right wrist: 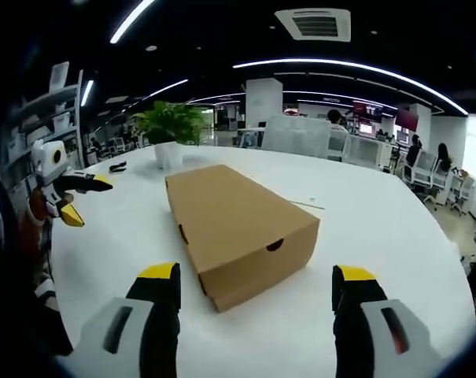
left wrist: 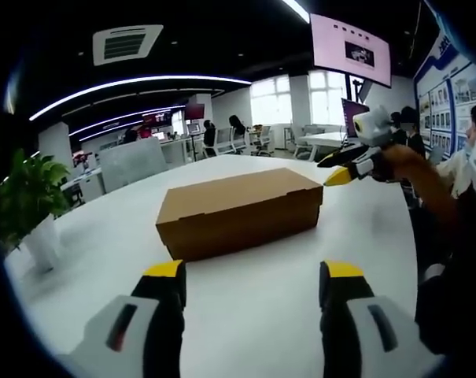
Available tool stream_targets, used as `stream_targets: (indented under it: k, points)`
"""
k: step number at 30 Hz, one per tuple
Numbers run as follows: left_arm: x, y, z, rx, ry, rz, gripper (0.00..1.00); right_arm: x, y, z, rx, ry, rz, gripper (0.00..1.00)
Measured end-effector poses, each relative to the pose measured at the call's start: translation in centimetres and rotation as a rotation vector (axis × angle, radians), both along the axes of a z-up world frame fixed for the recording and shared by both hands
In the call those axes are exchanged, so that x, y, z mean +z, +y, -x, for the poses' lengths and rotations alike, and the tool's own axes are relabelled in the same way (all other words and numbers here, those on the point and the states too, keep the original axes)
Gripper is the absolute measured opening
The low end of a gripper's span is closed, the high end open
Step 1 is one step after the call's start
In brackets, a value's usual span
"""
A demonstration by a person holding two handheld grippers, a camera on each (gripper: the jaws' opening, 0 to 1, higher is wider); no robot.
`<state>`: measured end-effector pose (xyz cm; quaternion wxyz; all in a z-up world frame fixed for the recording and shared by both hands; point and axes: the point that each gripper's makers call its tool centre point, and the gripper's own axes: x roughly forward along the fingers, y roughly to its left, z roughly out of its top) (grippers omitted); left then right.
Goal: Operate the shoe box by opening the lid, removing the specified soft item, and placing it in the target area until the item is outside and the box remains undamaged.
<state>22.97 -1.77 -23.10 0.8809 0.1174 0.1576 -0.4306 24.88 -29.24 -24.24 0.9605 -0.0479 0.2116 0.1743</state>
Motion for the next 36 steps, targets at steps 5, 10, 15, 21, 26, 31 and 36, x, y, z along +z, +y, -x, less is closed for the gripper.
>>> stream_targets:
  k: [5, 10, 15, 21, 26, 31, 36]
  points:
    - [0.1, 0.1, -0.2, 0.006, -0.022, -0.010, 0.72, -0.2, 0.0, -0.3, -0.006, 0.005, -0.010, 0.81]
    - [0.1, -0.3, -0.1, -0.009, -0.028, -0.010, 0.74, -0.4, -0.1, -0.5, -0.009, 0.011, -0.021, 0.81]
    - [0.1, -0.4, 0.1, -0.019, -0.051, -0.031, 0.74, -0.7, -0.2, -1.0, -0.014, 0.018, -0.036, 0.81]
    - [0.6, -0.6, 0.3, -0.024, -0.067, -0.007, 0.73, -0.8, 0.1, -1.3, -0.003, 0.032, -0.054, 0.81]
    - [0.8, -0.5, 0.3, -0.026, -0.095, -0.014, 0.79, -0.9, 0.3, -2.0, 0.003, 0.035, -0.057, 0.81]
    - [0.9, -0.6, 0.4, -0.044, -0.107, -0.004, 0.79, -1.2, 0.5, -2.6, -0.014, 0.044, -0.106, 0.80]
    - [0.3, -1.2, 0.7, -0.066, -0.097, -0.018, 0.85, -1.2, 0.1, -3.4, -0.039, 0.045, -0.121, 0.80]
